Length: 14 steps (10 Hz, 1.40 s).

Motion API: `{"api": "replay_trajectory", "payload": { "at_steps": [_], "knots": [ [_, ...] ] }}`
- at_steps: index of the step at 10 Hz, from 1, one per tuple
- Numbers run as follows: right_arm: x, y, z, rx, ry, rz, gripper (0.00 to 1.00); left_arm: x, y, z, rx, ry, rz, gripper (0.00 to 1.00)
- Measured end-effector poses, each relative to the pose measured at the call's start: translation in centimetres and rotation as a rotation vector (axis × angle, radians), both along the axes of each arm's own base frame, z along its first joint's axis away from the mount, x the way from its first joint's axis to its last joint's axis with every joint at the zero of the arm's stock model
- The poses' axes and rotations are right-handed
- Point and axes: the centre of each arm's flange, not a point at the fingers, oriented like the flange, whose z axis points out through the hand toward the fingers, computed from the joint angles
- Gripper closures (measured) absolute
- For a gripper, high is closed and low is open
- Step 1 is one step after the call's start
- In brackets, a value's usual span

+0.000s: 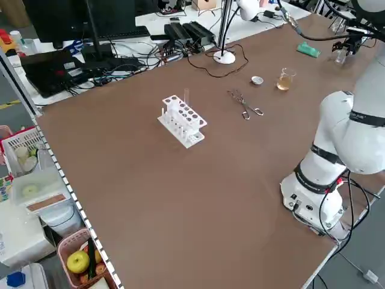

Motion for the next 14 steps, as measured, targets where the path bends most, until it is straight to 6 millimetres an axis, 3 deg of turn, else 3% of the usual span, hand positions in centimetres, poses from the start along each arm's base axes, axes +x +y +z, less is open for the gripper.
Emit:
{"api": "replay_trajectory", "payload": {
  "at_steps": [9,11,14],
  "knots": [
    [-1.7,0.6,-0.1,0.054,0.059,0.024,0.0,0.0,-1.2,-0.1,0.001,0.012,0.054,0.0],
    [-1.0,0.3,1.6,0.034,0.121,0.018,0.0,0.0,-1.0,-0.2,0.002,0.013,0.058,0.0],
    [1.1,1.6,6.5,-0.042,0.226,0.033,0.0,0.0,-1.0,-0.2,0.006,0.014,0.062,0.0]
  ]
}}
